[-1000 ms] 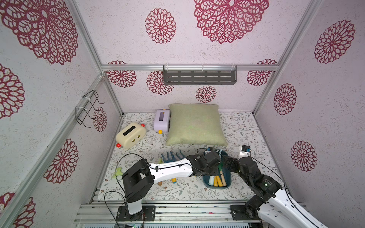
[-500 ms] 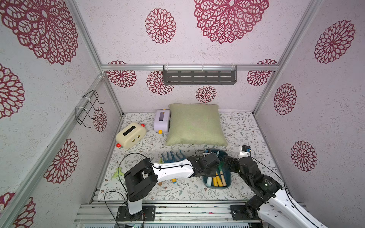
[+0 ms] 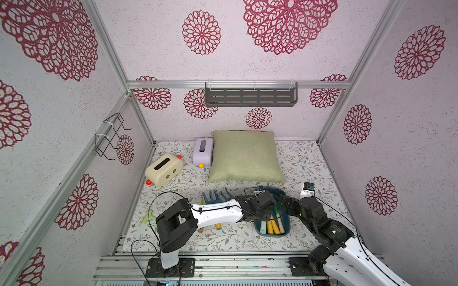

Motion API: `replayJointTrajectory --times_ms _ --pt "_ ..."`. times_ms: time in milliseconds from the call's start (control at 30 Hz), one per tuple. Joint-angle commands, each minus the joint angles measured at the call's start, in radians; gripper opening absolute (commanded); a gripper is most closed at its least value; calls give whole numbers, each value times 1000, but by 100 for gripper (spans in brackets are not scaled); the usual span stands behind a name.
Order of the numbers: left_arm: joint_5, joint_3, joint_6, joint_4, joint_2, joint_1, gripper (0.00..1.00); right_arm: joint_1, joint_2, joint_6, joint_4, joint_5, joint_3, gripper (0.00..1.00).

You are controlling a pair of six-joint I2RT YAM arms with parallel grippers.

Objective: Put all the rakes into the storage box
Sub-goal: Place the rake in the storage box, then adjust the rake in the storage box.

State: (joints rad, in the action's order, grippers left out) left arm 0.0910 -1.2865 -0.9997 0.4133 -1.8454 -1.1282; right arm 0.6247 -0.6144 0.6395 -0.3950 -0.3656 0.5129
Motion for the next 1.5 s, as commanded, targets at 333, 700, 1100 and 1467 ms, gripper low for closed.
replayJointTrajectory --times_ms 333,700,1100,1467 --pt "-63 -84 7 32 -108 31 42 -11 0 13 10 7 -9 99" --pt "-31 -115 10 41 -109 53 24 -16 3 12 8 14 -7 99" --pt "-33 -107 4 30 -145 67 31 -17 3 16 10 26 -17 99" --pt "105 -7 63 36 118 82 68 -19 -32 -36 33 156 -5 99"
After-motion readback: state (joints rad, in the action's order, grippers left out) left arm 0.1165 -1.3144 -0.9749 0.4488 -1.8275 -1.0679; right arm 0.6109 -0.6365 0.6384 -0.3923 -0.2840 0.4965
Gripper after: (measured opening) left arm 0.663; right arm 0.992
